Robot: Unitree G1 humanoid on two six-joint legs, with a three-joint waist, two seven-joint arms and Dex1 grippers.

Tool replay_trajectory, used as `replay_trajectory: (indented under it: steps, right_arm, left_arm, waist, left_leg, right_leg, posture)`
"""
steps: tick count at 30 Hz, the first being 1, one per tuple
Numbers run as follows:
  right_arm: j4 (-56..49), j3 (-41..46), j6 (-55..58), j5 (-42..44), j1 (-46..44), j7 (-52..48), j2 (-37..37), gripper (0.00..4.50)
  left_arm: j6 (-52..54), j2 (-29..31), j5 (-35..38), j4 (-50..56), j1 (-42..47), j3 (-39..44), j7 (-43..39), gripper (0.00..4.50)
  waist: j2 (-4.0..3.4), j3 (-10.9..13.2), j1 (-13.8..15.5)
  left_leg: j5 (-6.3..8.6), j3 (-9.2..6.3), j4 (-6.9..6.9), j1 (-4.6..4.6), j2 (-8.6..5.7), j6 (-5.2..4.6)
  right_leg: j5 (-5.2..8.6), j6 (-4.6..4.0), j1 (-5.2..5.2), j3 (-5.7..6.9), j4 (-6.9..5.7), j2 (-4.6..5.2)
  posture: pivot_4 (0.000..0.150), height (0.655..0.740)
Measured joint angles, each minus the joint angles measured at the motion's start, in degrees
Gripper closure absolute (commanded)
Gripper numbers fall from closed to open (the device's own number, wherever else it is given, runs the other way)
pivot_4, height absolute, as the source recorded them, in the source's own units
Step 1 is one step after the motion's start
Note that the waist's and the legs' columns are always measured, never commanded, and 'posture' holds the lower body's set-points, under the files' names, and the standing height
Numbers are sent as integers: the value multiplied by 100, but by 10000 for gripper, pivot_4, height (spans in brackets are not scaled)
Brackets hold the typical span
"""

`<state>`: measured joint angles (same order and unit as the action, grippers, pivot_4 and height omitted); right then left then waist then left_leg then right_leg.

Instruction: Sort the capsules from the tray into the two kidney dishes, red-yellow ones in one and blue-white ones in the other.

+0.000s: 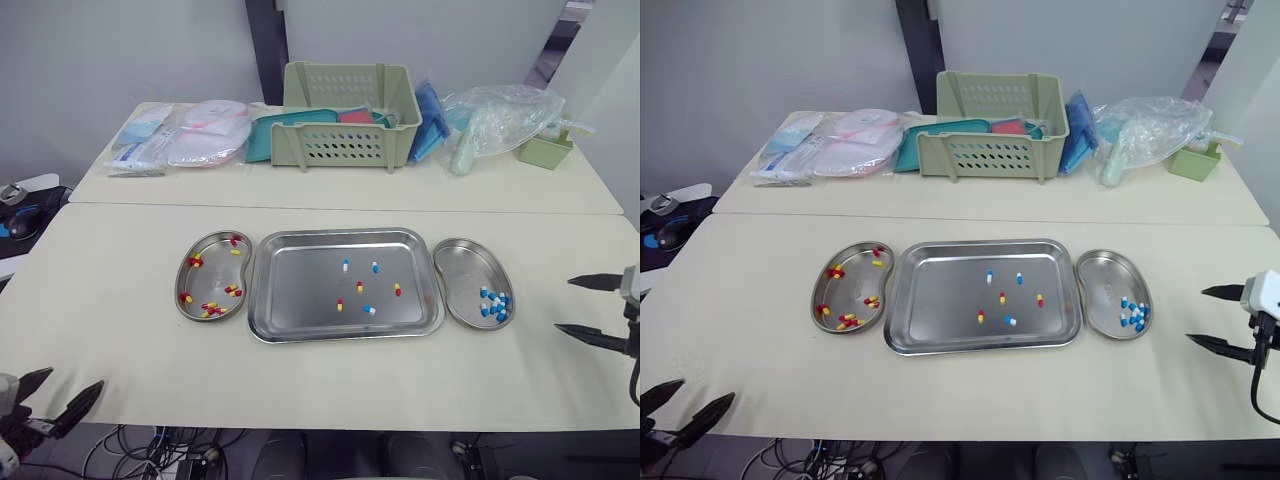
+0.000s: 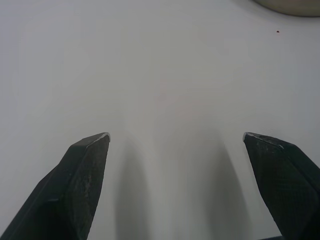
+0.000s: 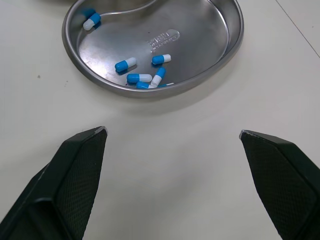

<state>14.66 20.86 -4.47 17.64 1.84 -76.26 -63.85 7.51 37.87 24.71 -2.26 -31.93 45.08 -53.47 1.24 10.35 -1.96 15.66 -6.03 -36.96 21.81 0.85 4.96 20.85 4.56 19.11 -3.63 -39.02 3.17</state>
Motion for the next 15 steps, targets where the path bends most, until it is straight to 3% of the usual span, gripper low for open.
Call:
replay_trajectory:
  steps: [5, 15]
  right_arm:
    - [-640, 182, 119, 174, 329, 12, 33, 0]
    - [-4033, 98, 1200, 960, 1743, 820, 1232, 0]
  left_arm:
    - [240, 3, 127, 493, -153, -161, -132, 697]
    - [720, 26, 463, 1548, -124, -652, -324, 697]
  waist:
    - [-1, 0, 3]
    - [1, -3, 15]
  left_leg:
    - [0, 0, 1, 1, 1, 0]
    - [0, -6, 0, 6, 3, 1]
  right_leg:
    - [0, 0, 0, 0, 0, 0]
    - [0, 0, -3, 5, 2, -3]
  posture:
    - [1500, 7400]
    - [1500, 7400]
